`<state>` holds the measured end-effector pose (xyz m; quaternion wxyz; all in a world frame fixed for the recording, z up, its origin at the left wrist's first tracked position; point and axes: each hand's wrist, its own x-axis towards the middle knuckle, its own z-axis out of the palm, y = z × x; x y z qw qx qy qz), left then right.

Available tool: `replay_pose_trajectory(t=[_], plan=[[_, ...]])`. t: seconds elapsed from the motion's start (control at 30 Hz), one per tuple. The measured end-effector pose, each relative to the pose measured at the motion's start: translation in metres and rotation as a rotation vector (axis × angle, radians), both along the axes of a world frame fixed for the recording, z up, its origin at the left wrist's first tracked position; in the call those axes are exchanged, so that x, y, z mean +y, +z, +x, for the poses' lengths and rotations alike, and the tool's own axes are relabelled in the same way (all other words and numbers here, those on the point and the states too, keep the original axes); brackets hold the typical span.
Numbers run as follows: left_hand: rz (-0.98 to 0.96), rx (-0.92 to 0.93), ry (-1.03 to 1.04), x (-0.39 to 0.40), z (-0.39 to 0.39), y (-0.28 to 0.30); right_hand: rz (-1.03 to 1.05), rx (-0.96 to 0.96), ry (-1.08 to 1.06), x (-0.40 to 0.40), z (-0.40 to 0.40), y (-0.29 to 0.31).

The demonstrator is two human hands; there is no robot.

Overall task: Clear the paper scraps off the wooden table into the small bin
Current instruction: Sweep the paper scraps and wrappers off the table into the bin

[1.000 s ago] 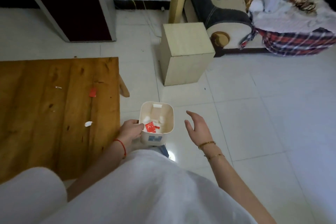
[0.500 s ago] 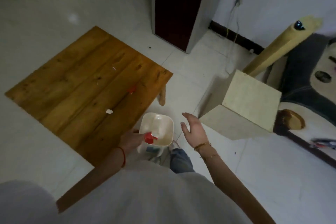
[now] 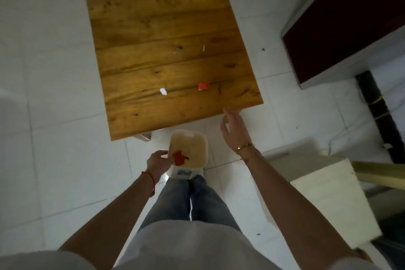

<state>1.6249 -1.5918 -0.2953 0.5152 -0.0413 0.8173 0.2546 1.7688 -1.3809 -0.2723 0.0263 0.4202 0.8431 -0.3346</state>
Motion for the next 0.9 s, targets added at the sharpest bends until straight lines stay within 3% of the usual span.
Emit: replay_pose_trajectory(t=[0.2,0.47,0.67,0.9], plan=[[-0.045,-0.021,0.13,0.011,0.002,-0.058,0.009,-0.086,0.169,0.06,-0.066,-0.066],[-0.066,0.037,0.091,0.027,-0.004,-0.14,0.062,-0.114,0.312,0.111,-0.13,-0.148],[-0.068,0.019,0.107,0.036,-0.008,-0.177,0.068,-0.246,0.399,0.109,-0.131,-0.192],[-0.033,0.012,0.153,0.04,-0.007,-0.187,0.073,-0.151,0.521,0.065,-0.109,-0.198]])
